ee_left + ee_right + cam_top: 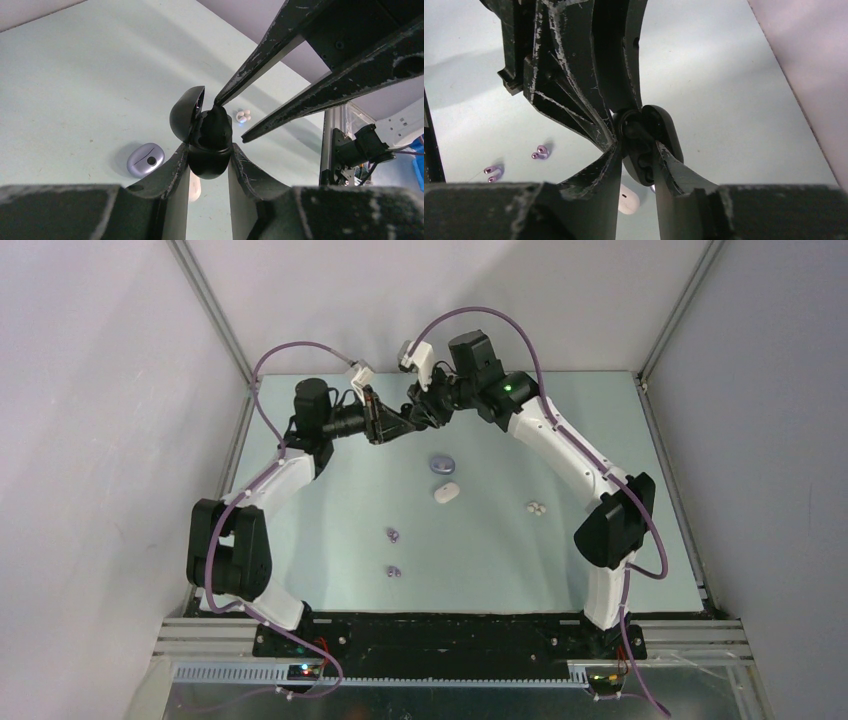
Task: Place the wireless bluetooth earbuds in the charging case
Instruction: Place the earbud in the charging case.
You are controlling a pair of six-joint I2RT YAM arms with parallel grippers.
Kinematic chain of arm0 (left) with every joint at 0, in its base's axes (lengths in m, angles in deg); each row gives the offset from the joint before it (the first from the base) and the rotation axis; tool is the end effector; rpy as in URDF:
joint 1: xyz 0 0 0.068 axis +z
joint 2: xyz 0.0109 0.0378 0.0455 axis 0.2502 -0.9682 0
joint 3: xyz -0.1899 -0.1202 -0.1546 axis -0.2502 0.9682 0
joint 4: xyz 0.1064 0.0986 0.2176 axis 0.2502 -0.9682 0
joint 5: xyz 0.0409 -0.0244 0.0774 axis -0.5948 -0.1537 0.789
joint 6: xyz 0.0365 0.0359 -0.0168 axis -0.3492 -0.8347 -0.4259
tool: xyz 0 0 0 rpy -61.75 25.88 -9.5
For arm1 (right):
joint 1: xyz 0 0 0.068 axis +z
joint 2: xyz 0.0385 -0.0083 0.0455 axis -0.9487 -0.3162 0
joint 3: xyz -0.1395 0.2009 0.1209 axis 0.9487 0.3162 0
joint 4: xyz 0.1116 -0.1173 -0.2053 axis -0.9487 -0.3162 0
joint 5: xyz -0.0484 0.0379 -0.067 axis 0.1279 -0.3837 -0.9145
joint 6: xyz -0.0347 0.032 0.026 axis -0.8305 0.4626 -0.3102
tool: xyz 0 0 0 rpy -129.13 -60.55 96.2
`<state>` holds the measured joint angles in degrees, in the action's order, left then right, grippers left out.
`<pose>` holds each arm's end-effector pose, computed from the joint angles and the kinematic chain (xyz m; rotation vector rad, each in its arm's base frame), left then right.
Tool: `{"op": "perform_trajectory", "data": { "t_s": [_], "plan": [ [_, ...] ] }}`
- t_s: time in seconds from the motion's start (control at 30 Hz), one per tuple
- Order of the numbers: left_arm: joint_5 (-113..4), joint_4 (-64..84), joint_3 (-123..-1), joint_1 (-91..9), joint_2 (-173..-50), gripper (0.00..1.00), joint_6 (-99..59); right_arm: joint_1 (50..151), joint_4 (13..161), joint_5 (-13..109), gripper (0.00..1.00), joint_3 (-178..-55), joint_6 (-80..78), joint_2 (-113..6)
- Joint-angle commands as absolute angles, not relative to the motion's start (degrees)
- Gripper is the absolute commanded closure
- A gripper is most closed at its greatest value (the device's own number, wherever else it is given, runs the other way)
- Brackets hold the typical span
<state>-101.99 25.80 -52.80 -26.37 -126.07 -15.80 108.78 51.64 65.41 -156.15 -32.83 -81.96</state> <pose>0.3450 -0.1027 0.3022 0.6814 1.6811 -1.1896 0.3380 0.2758 0.3944 -1.3062 1.6414 0.5948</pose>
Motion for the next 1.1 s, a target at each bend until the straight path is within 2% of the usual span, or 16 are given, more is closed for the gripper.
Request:
{"op": "perform_trajectory", "data": {
  "t_s": [0.0,0.13,0.27,0.53,0.8,1.07],
  "plan": [
    [-102.1,28.8,-55.5,-26.5,-124.8,1.00,-16.6,108.6,50.3,68.5,0.66,-158.8,-31.7,-82.2],
    [-102.3,28.7,-55.7,-26.4,-125.0,1.00,-16.9,108.2,50.2,68.7,0.65,-159.5,-31.7,-82.2],
    [-103.3,28.2,-56.1,-26.4,-125.0,1.00,-18.2,106.7,49.1,71.8,0.57,-160.4,-32.0,-81.3],
    [-109.2,32.8,-54.8,-25.6,-124.9,1.00,-22.3,101.2,47.9,84.1,0.52,-159.4,-36.4,-77.1],
    [-113.1,30.9,-53.7,-25.5,-123.7,1.00,-29.0,102.7,46.1,85.0,0.58,-151.6,-49.9,-71.3],
    [-113.7,26.3,-51.1,-25.8,-121.2,1.00,-37.8,106.4,46.3,83.2,0.67,-150.8,-53.0,-71.5]
  ]
}}
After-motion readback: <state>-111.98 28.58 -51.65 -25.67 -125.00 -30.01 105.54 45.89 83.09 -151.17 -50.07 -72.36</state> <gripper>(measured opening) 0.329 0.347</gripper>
